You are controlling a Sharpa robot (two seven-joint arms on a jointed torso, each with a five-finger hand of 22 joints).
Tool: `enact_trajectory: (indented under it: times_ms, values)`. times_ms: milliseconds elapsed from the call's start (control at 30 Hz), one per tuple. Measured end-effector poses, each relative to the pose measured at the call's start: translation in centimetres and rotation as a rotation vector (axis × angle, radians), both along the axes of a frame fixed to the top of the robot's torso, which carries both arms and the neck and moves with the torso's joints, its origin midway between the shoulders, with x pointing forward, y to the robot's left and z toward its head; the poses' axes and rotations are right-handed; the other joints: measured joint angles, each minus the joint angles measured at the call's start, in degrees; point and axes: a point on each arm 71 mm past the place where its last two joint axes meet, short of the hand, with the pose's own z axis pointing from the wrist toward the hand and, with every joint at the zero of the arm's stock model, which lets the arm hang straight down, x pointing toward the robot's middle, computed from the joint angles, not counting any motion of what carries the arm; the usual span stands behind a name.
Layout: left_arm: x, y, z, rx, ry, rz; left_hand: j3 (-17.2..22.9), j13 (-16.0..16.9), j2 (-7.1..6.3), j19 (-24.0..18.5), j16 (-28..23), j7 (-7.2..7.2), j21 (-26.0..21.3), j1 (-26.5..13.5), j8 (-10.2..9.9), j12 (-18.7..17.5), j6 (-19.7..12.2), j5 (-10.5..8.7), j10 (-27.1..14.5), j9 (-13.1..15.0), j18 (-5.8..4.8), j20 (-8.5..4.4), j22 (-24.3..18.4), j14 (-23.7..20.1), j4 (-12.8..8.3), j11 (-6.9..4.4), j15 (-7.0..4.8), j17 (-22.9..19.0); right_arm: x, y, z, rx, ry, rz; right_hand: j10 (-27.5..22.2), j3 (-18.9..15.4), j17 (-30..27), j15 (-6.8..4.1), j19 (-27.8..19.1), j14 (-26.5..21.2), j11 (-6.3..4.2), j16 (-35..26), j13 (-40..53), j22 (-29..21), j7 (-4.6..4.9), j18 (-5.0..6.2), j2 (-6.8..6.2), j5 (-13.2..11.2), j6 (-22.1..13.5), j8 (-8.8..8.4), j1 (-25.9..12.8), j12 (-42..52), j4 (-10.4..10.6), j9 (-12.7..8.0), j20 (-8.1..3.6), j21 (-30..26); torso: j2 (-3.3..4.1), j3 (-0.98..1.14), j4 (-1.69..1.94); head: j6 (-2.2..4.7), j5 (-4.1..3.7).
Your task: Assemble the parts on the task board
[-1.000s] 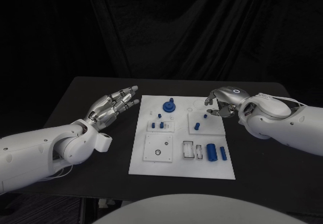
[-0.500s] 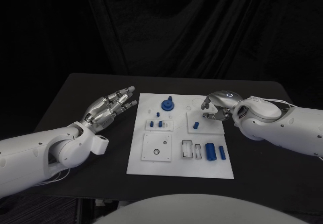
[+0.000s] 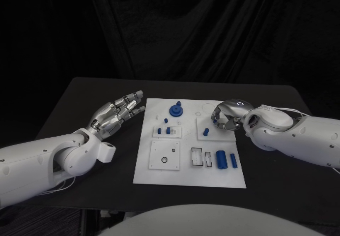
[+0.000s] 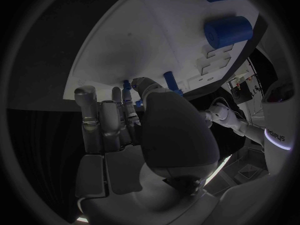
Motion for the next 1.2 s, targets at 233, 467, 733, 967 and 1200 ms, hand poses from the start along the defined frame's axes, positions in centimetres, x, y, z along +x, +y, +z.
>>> enact_trajectory:
  times_ms: [233, 467, 733, 967, 1200]
  values:
    - [0.09, 0.16, -0.11, 0.003, 0.001, 0.004, -0.16, 0.00, 0.14, -0.03, 0.20, 0.00, 0.00, 0.77, 0.00, 0.00, 0.00, 0.91, -0.21, -0.13, 0.00, 0.43, -0.07, 0.33, -0.16, 0.20, 0.33, 0.05, -0.06, -0.18, -0.31, 0.003, 0.000, -0.002, 1.04, 0.62, -0.12, -0.53, 0.70, 0.54, -0.73, 0.56, 0.13, 0.00, -0.33, 0.00, 0.19, 3.07, 1.78, 1.68, 0.19, 1.56, -1.60, 1.60, -0.70, 1.25, 0.01, -0.05, 0.07, 0.00, 0.03]
    - [0.11, 0.03, -0.18, 0.002, 0.001, 0.003, 0.01, 0.08, -0.04, 0.78, 0.88, 3.70, 0.23, 2.67, 0.40, 0.83, 3.70, 3.27, 0.34, 0.28, 0.00, 1.66, 0.39, 1.23, -0.65, 0.31, 1.64, 0.34, -0.02, 0.02, -0.48, 0.020, -0.010, 0.004, 2.54, 0.54, 0.46, -1.72, 2.46, 1.72, -1.84, 1.62, 0.51, 0.00, -0.38, 0.00, 1.34, 3.27, 2.72, 5.89, 1.34, 3.59, -3.68, 5.60, -1.64, 3.88, 0.04, -0.09, 0.10, 0.00, 0.10]
    - [0.16, 0.01, -0.26, 0.003, 0.002, 0.003, 0.02, 0.07, 0.18, 1.31, 1.17, 3.90, 0.45, 2.89, 0.40, 0.83, 3.90, 3.95, 0.34, 0.28, -0.01, 2.58, 1.08, 1.94, -0.65, 0.31, 2.35, 0.50, 0.02, -0.08, -0.61, 0.043, -0.022, 0.008, 4.86, 0.71, 0.99, -2.77, 4.23, 2.78, -2.76, 2.47, 0.21, 0.00, -0.52, 0.00, 2.10, 3.26, 3.38, 10.20, 1.89, 4.45, -5.14, 9.38, -2.56, 6.72, 0.05, -0.10, 0.11, 0.00, 0.17]
    - [0.20, -0.03, -0.39, 0.003, 0.004, 0.004, 0.34, 0.07, 0.30, 1.83, 1.62, 4.32, 0.68, 3.47, 0.40, 1.04, 4.32, 4.42, 0.34, 0.28, -0.02, 3.10, 1.53, 2.26, -0.98, 0.31, 2.66, 0.58, 0.11, -0.03, -0.61, 0.059, -0.036, 0.014, 6.72, 0.95, 1.00, -3.17, 4.88, 3.17, -3.24, 2.61, -0.60, 0.00, -0.73, 0.00, 2.71, 0.81, 3.16, 12.15, 2.05, 4.78, -5.86, 11.74, -3.04, 7.61, 0.06, -0.10, 0.12, 0.00, 0.08]
    - [0.16, -0.01, -0.49, 0.004, 0.006, 0.004, 0.57, 0.13, 0.29, 2.24, 1.80, 4.64, 0.89, 3.92, 0.40, 1.06, 4.64, 4.90, 0.33, 0.35, -0.01, 3.51, 2.02, 2.68, -1.20, 0.31, 3.08, 0.66, 0.11, -0.01, -0.53, 0.069, -0.044, 0.018, 7.13, 1.34, 0.61, -3.30, 5.09, 3.31, -3.22, 2.61, -0.81, 0.00, -0.73, -0.01, 3.14, 0.54, 2.75, 12.49, 2.51, 4.75, -6.25, 12.19, -3.24, 7.86, 0.06, -0.10, 0.12, 0.00, 0.12]
